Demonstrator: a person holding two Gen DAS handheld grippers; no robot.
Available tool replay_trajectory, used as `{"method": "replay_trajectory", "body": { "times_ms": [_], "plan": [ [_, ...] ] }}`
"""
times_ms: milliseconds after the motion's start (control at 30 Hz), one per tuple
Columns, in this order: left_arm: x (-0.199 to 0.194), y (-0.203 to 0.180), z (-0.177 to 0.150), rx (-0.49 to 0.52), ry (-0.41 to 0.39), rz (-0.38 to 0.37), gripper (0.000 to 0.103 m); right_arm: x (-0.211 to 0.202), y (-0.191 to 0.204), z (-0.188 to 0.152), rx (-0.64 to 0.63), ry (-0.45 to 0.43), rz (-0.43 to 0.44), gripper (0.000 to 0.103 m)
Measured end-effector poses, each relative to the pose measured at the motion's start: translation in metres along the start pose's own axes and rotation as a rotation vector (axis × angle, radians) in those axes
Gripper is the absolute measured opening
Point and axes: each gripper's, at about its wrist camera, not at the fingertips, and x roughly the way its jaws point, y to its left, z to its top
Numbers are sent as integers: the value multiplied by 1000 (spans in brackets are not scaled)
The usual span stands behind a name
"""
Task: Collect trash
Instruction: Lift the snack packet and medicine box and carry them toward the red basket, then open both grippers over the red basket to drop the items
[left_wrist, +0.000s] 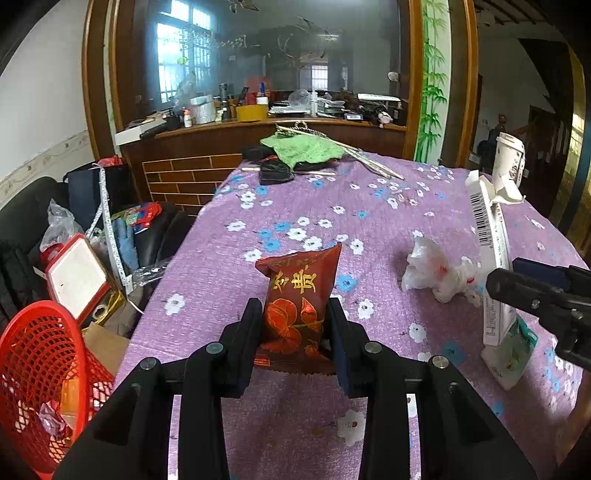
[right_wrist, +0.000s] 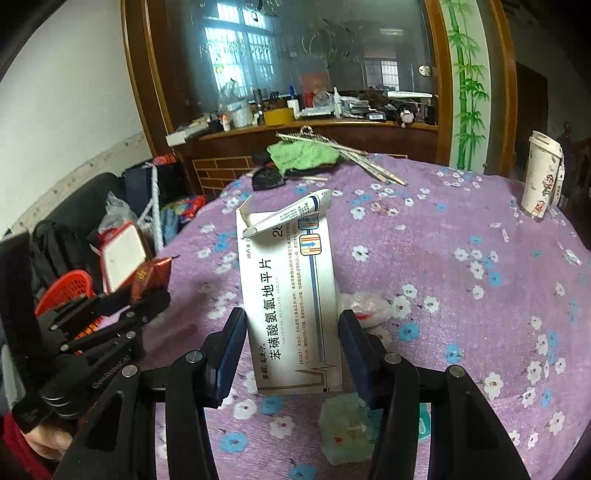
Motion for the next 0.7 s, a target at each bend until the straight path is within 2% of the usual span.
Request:
{"method": "replay_trajectory", "body": {
  "times_ms": [300,533,700],
  "plan": [
    [-57,21,3,-27,-49,28,34,-16,18,9,13,-6,65,56],
    [-98,62,-2,-76,-82,52,34,-35,69,10,-55,-6,119,56],
    [-125,107,-12,-140,-96,73,34,-38,115,9,-112,21,185,56]
  ]
}}
